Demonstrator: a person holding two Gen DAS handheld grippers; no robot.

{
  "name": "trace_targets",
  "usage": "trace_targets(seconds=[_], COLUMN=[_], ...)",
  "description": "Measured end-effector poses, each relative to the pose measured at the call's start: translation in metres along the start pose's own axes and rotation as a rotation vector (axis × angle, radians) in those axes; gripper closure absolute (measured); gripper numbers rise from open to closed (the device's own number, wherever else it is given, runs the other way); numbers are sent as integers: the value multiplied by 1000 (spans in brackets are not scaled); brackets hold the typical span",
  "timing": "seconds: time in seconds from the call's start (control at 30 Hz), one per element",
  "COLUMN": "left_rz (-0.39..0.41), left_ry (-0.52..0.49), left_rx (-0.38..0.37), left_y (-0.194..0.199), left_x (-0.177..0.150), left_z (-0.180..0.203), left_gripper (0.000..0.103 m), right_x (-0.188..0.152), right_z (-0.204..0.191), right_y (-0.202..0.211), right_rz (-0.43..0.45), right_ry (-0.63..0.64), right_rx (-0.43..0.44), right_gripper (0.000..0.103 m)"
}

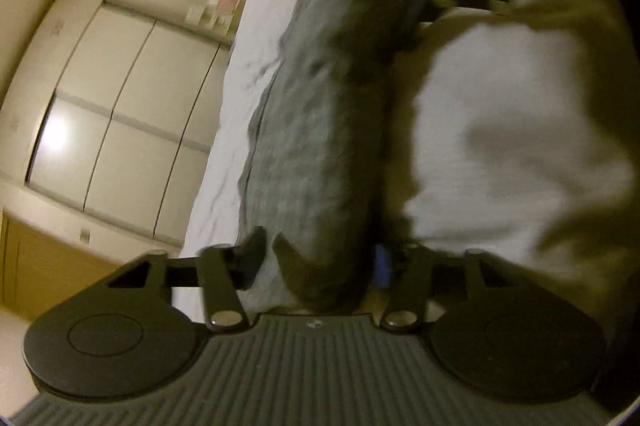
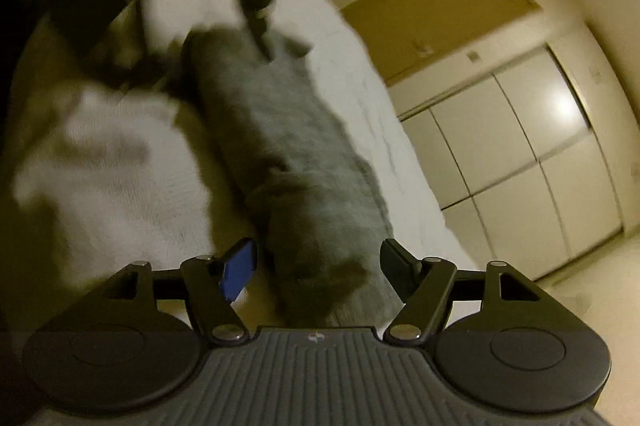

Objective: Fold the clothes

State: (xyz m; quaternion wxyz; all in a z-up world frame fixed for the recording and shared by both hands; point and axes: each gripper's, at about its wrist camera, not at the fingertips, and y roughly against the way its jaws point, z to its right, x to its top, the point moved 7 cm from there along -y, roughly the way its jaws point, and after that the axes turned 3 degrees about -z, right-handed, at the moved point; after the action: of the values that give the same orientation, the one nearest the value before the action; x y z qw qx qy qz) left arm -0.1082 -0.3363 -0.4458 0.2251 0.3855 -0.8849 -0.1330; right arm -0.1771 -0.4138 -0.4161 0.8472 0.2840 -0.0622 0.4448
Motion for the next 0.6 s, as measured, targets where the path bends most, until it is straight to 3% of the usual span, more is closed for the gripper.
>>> trace_targets(seconds=[0.03, 0.07, 0.1, 0.43, 0.5, 0.6], left_rz=[-20, -28, -29, -11, -8, -6], left_ry=[23, 49, 67, 117, 111, 109], left_rx=[-1, 0, -3, -55, -52, -51], left_y=[-4, -6, -7, -3, 1, 4], left_x=[-4, -9, -13, -18, -18, -19], left_z=[-6, -13, -18, -17, -17, -16], left_gripper=[87, 90, 91, 91, 90, 89], right_x=[0, -2, -5, -17, -18, -18], right_z=[-3, -2, 1, -2, -1, 3], right_y=[-9, -14, -17, -24, -27, -32], right_rz=[-12, -20, -18, -35, -43, -48], right_ry=[36, 47, 34, 72, 91, 78], right_rx=[-7, -9, 5, 7, -4, 3], right_gripper=[55, 65, 67, 67, 59, 59])
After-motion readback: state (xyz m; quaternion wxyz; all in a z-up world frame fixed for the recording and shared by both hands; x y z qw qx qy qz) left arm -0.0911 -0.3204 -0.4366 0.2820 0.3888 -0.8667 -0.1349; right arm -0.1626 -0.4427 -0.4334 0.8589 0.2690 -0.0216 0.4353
